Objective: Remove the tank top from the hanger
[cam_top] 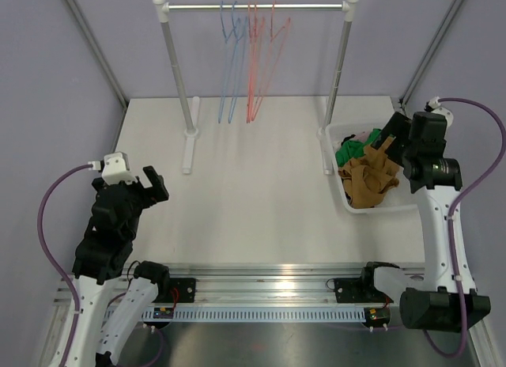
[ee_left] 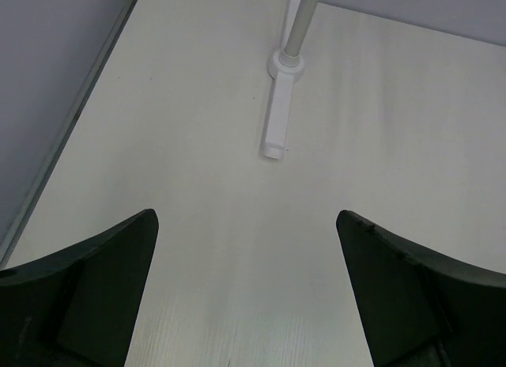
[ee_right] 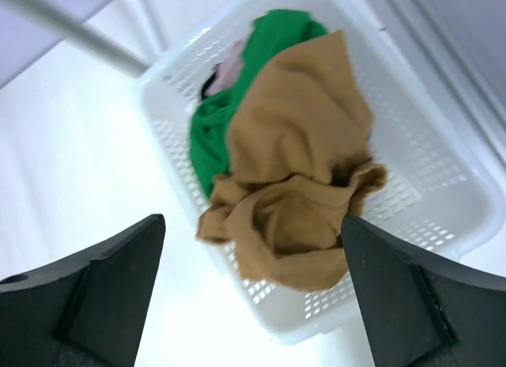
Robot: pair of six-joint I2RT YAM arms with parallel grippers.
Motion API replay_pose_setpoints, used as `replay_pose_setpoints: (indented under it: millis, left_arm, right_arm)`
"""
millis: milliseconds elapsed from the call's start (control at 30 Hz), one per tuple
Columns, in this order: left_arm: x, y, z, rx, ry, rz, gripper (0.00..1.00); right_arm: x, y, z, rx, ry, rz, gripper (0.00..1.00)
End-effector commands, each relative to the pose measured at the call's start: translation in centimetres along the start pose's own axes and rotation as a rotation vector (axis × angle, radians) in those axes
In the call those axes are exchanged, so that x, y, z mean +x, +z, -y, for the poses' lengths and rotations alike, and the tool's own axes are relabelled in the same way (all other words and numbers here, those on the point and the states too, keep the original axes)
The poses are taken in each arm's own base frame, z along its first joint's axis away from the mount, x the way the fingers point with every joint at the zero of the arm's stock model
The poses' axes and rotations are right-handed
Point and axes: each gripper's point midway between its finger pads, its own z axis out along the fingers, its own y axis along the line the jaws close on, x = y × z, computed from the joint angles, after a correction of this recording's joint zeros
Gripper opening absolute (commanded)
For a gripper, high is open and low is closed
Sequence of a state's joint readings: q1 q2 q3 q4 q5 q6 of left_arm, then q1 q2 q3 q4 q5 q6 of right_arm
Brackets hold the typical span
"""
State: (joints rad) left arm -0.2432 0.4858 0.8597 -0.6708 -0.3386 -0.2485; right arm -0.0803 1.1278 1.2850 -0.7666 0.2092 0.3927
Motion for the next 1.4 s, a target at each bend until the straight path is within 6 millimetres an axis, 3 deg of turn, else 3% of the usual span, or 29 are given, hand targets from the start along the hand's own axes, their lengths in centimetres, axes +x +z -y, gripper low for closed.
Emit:
replay_pose_setpoints:
  millis: [0, 133, 233, 400, 500, 733, 1033, 1367]
  left_arm:
    - [-2.7, -1.1, -1.4, -0.079, -0.052, 0.069, 0.99]
    - [-3.5, -2.3, -2.4, -0.129, -0.063, 0.071, 0.99]
    - [-3.8, -3.4, -2.9, -0.135, -0.056, 0.072, 0.99]
    - [-2.9, -5.0, -3.2, -0.118, -0.016, 0.021, 0.99]
    - [-2.3, -5.9, -3.4, -0.115, 0.010, -0.023, 0.99]
    - [-1.3, -7.9, -3.5, -0.061, 0.018, -0.020, 0.99]
    - [-1.8, -10.4, -4.0, -0.026, 0.000, 0.055, 0.99]
    - [-1.7, -10.1, -3.4, 0.014, 0.003, 0.069, 0.99]
  right_arm:
    - [0.6, -4.5, -3.3, -0.251, -0.068, -0.030, 1.00]
    - [-0.1, -9.8, -4.4, -0.397, -0.126, 0.085, 1.00]
    - [0.5, -12.7, -4.8, -0.461, -0.197, 0.111, 0.99]
    - [2.3, -14.3, -2.3, -0.391, -0.262, 0.079, 0.99]
    - [3.6, -16.0, -2.1, -0.452, -0.309, 0.105, 0.99]
    - [4.5, -19.2, 0.5, -0.456, -0.324, 0.171, 1.00]
    - [5.5, -19.8, 1.5, -0.470, -0.332, 0.176, 0.99]
    - [5.1, -18.4, 1.4, -0.420, -0.350, 0.168, 0.99]
